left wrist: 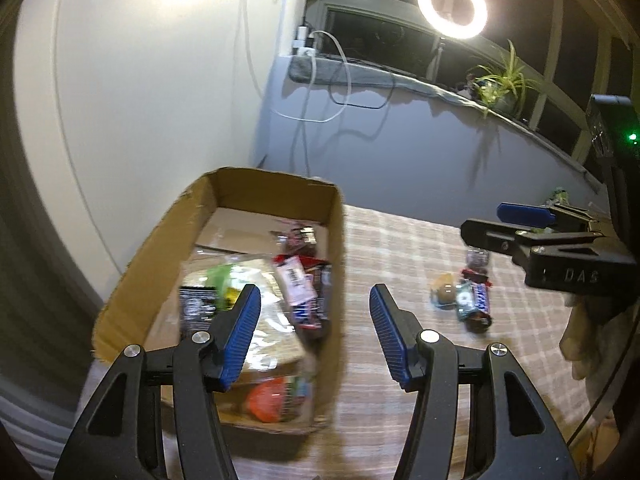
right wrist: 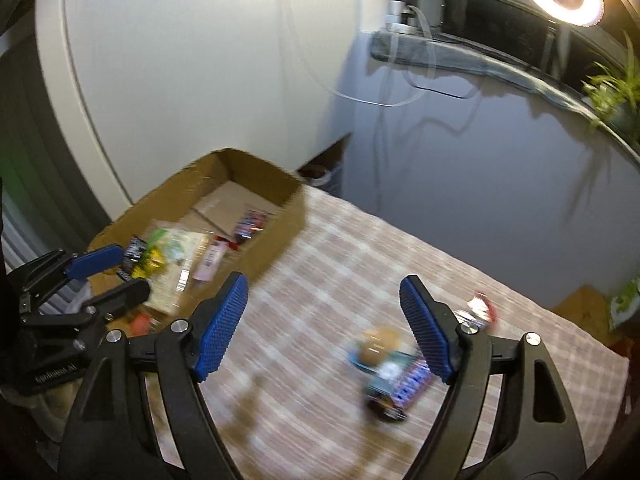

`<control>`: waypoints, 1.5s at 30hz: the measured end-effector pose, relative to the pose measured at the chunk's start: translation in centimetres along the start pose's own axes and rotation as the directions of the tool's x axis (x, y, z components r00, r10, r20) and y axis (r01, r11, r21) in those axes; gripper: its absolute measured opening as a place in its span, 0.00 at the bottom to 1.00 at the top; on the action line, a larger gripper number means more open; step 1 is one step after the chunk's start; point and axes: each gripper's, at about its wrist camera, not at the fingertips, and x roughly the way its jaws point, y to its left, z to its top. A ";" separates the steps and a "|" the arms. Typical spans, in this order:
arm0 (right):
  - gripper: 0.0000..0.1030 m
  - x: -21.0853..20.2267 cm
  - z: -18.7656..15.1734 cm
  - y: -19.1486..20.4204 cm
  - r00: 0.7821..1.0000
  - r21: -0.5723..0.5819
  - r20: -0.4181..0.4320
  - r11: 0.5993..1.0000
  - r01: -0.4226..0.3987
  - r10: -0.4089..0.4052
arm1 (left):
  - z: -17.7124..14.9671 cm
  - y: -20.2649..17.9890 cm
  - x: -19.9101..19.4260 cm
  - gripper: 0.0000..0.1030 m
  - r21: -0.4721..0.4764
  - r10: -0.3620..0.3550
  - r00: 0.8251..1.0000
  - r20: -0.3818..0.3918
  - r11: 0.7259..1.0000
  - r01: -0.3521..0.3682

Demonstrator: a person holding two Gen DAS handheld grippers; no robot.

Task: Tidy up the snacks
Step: 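Move both grippers back to the remaining snacks on the table, then lower the left gripper around the tan round candy while the right lowers around the Snickers bar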

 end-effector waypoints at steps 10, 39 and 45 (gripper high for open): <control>0.79 -1.9 -2.5 -7.2 0.996 0.091 -0.022 0.992 0.083 -0.081 | -0.3 -4.4 1.5 0.54 0.059 -0.074 0.997 -0.030 0.995 0.076; 0.30 5.1 -8.6 -11.4 0.969 0.396 -0.194 0.916 -0.067 0.155 | -0.8 -11.3 10.9 0.22 0.137 -0.196 0.958 -0.210 0.964 0.227; 0.30 6.1 -8.7 -11.1 0.970 0.383 -0.207 0.923 -0.043 0.130 | -0.8 -11.1 11.4 0.22 0.146 -0.201 0.955 -0.220 0.961 0.236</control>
